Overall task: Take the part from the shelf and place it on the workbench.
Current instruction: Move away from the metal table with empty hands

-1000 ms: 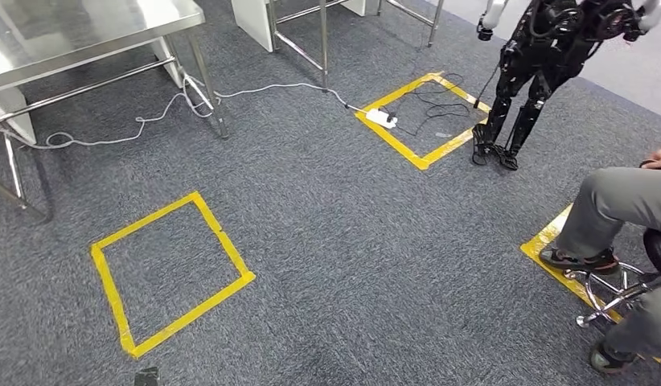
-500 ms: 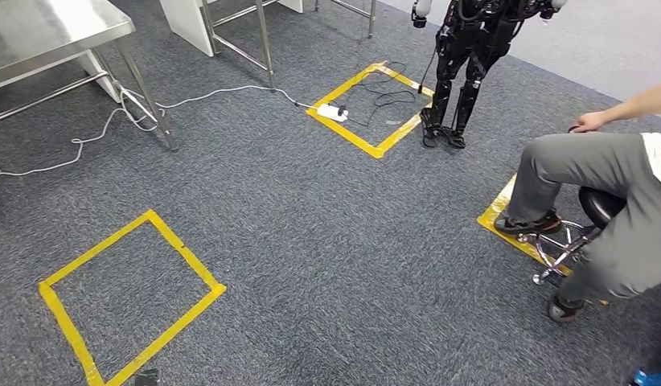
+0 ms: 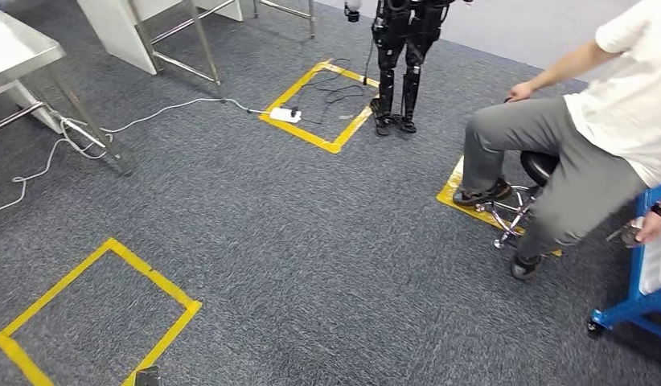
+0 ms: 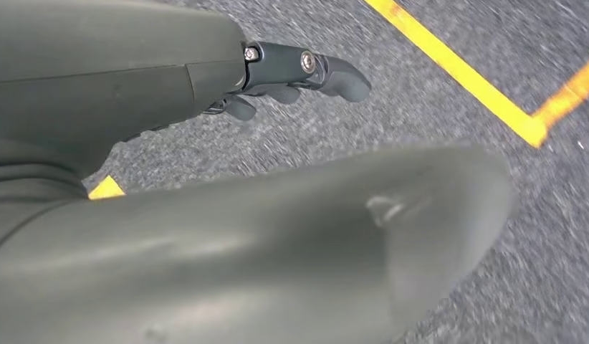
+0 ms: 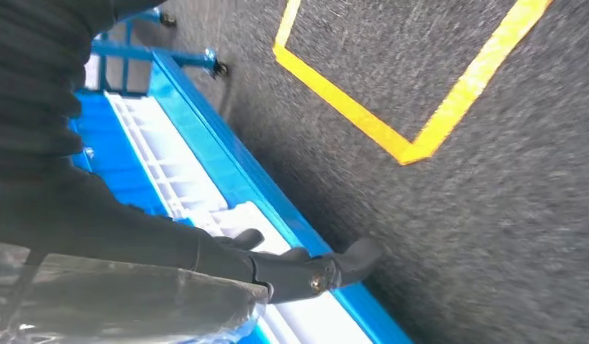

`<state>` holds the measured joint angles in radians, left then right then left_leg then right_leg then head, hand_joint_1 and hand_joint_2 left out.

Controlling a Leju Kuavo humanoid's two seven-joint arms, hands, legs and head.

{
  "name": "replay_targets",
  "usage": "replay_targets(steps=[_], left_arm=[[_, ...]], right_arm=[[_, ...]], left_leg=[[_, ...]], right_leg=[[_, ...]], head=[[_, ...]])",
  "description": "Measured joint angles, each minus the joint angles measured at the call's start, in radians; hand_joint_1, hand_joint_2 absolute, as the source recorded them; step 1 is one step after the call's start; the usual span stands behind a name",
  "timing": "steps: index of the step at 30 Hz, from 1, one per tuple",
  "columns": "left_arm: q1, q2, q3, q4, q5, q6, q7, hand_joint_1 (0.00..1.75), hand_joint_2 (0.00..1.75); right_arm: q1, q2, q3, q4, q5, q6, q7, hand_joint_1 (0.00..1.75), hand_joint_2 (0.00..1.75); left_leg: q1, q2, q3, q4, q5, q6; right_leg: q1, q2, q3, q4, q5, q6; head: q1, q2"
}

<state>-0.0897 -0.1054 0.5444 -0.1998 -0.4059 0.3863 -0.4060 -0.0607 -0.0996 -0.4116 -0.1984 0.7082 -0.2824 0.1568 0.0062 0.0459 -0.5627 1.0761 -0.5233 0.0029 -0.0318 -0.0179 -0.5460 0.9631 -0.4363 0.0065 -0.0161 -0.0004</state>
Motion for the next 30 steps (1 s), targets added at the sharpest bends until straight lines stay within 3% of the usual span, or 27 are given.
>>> replay_targets(steps=[2, 3, 4, 5, 6, 8, 10, 13, 15, 17, 18, 20, 21, 23, 24, 26, 27, 28, 30], left_arm=[[0.003, 0.000, 0.000, 0.000, 0.000, 0.000, 0.000, 0.00, 0.00], [0.004, 0.000, 0.000, 0.000, 0.000, 0.000, 0.000, 0.00, 0.00], [0.005, 0.000, 0.000, 0.001, 0.000, 0.000, 0.000, 0.00, 0.00], [0.005, 0.000, 0.000, 0.001, 0.000, -0.001, 0.000, 0.00, 0.00], [0.005, 0.000, 0.000, 0.001, 0.000, -0.001, 0.000, 0.00, 0.00], [0.004, 0.001, 0.000, 0.001, 0.000, -0.001, 0.000, 0.00, 0.00], [0.004, 0.002, 0.000, 0.001, -0.001, -0.002, 0.001, 0.00, 0.00], [0.002, 0.001, 0.000, 0.001, -0.001, -0.006, 0.003, 0.00, 0.00], [0.000, -0.001, 0.000, 0.000, 0.000, -0.017, 0.014, 0.00, 0.00], [0.000, -0.001, 0.000, 0.001, -0.002, -0.043, 0.050, 0.00, 0.00], [0.002, 0.000, 0.000, 0.001, -0.004, -0.065, 0.081, 0.00, 0.00], [0.004, 0.000, 0.000, 0.002, -0.014, -0.127, 0.172, 0.00, 0.00], [0.005, 0.000, 0.000, 0.003, -0.021, -0.164, 0.221, 0.00, 0.00], [0.008, 0.000, -0.004, 0.006, -0.035, -0.235, 0.306, 0.00, 0.00], [0.009, 0.000, -0.006, 0.007, -0.040, -0.262, 0.334, 0.00, 0.00], [0.012, -0.001, -0.010, 0.008, -0.047, -0.288, 0.360, 0.00, 0.00], [0.012, -0.001, -0.012, 0.008, -0.049, -0.292, 0.365, 0.00, 0.00], [0.013, -0.001, -0.012, 0.008, -0.051, -0.295, 0.368, 0.00, 0.00], [0.013, -0.001, -0.014, 0.008, -0.052, -0.296, 0.371, 0.00, 0.00]], right_arm=[[-0.002, 0.000, 0.000, 0.000, 0.000, 0.000, 0.000, 0.00, 1.75], [-0.002, 0.000, 0.000, 0.000, 0.000, 0.000, 0.000, 0.00, 1.75], [-0.001, 0.001, 0.000, 0.000, 0.000, 0.001, 0.000, 0.00, 1.75], [0.001, 0.001, 0.000, 0.000, 0.000, 0.001, 0.000, 0.00, 1.75], [0.003, 0.001, 0.000, 0.000, 0.000, 0.001, 0.000, 0.00, 1.75], [0.003, 0.002, 0.000, 0.000, 0.000, 0.001, 0.000, 0.00, 1.75], [0.001, 0.002, 0.000, 0.000, 0.000, 0.001, 0.000, 0.00, 1.75], [0.003, 0.003, 0.000, 0.000, 0.000, 0.001, 0.000, 0.00, 1.75], [0.006, 0.003, -0.001, 0.000, 0.001, 0.002, 0.000, 0.00, 1.75], [0.003, 0.002, -0.001, 0.000, 0.004, 0.006, 0.000, 0.00, 1.75], [0.001, 0.002, -0.001, 0.000, 0.007, 0.009, 0.000, 0.00, 1.75], [0.000, 0.003, -0.001, 0.000, 0.016, 0.017, -0.002, 0.00, 1.75], [0.001, 0.003, -0.001, 0.000, 0.021, 0.020, -0.004, 0.00, 1.75], [0.002, 0.003, -0.001, 0.001, 0.031, 0.026, -0.008, 0.00, 1.75], [0.001, 0.003, -0.001, 0.001, 0.035, 0.029, -0.010, 0.00, 1.75], [-0.004, 0.002, -0.001, 0.000, 0.040, 0.034, -0.012, 0.00, 1.75], [-0.006, 0.002, -0.001, 0.000, 0.041, 0.035, -0.012, 0.00, 1.75], [-0.007, 0.002, -0.001, 0.000, 0.042, 0.035, -0.012, 0.00, 1.75], [-0.007, 0.003, -0.001, 0.001, 0.042, 0.035, -0.013, 0.00, 1.75]], left_leg=[[0.003, -0.034, -0.053, 0.127, -0.070, -0.002], [0.004, -0.042, -0.077, 0.183, -0.093, -0.002], [0.005, -0.045, -0.084, 0.203, -0.092, -0.001], [0.005, -0.047, -0.071, 0.181, -0.071, 0.001], [0.006, -0.054, -0.040, 0.122, -0.035, 0.005], [0.008, -0.095, 0.025, -0.006, 0.019, 0.012], [0.007, -0.120, 0.047, -0.057, 0.030, 0.018], [0.002, -0.093, 0.045, -0.068, 0.040, 0.033], [0.002, -0.071, 0.048, -0.087, 0.056, 0.049], [-0.001, -0.048, 0.045, -0.097, 0.066, 0.059], [-0.004, -0.035, 0.041, -0.098, 0.068, 0.062], [-0.010, -0.009, 0.036, -0.097, 0.069, 0.062], [-0.012, 0.002, 0.034, -0.097, 0.070, 0.061], [-0.013, 0.025, 0.033, -0.096, 0.070, 0.059], [-0.014, 0.036, 0.035, -0.096, 0.070, 0.057], [-0.019, 0.056, 0.038, -0.094, 0.066, 0.048], [-0.021, 0.065, 0.041, -0.094, 0.063, 0.042], [-0.023, 0.074, 0.044, -0.094, 0.058, 0.035], [-0.022, 0.092, 0.051, -0.092, 0.048, 0.025]], right_leg=[[0.006, 0.023, -0.007, 0.001, 0.006, -0.010], [0.009, 0.038, -0.011, 0.001, 0.008, -0.012], [0.011, 0.053, -0.013, 0.003, 0.010, -0.013], [0.012, 0.068, -0.014, 0.004, 0.011, -0.013], [0.012, 0.083, -0.014, 0.007, 0.011, -0.012], [0.014, 0.107, -0.017, 0.011, 0.014, -0.007], [0.017, 0.125, -0.025, 0.014, 0.019, 0.002], [0.018, 0.146, -0.039, 0.009, 0.031, 0.021], [0.022, 0.113, -0.060, 0.037, 0.017, 0.025], [0.023, 0.058, -0.111, 0.133, -0.034, 0.017], [0.022, 0.042, -0.141, 0.198, -0.063, 0.014], [0.020, 0.031, -0.181, 0.294, -0.098, 0.018], [0.018, 0.029, -0.179, 0.303, -0.098, 0.023], [0.015, 0.017, -0.122, 0.218, -0.069, 0.036], [0.013, -0.005, -0.075, 0.141, -0.048, 0.042], [0.017, -0.058, -0.008, 0.024, -0.018, 0.040], [0.020, -0.072, 0.003, 0.001, -0.013, 0.033], [0.023, -0.070, 0.001, 0.000, -0.012, 0.026], [0.023, -0.045, -0.002, -0.002, -0.013, 0.014]], head=[[0.000, 0.000], [0.000, 0.000], [0.000, 0.000], [0.000, 0.000], [0.000, 0.000], [0.000, 0.000], [0.000, 0.000], [0.001, 0.000], [0.004, 0.000], [0.008, 0.000], [0.010, 0.000], [0.010, 0.000], [0.010, 0.000], [0.010, 0.000], [0.010, 0.000], [0.010, 0.000], [0.009, 0.000], [0.008, 0.000], [0.006, 0.000]])
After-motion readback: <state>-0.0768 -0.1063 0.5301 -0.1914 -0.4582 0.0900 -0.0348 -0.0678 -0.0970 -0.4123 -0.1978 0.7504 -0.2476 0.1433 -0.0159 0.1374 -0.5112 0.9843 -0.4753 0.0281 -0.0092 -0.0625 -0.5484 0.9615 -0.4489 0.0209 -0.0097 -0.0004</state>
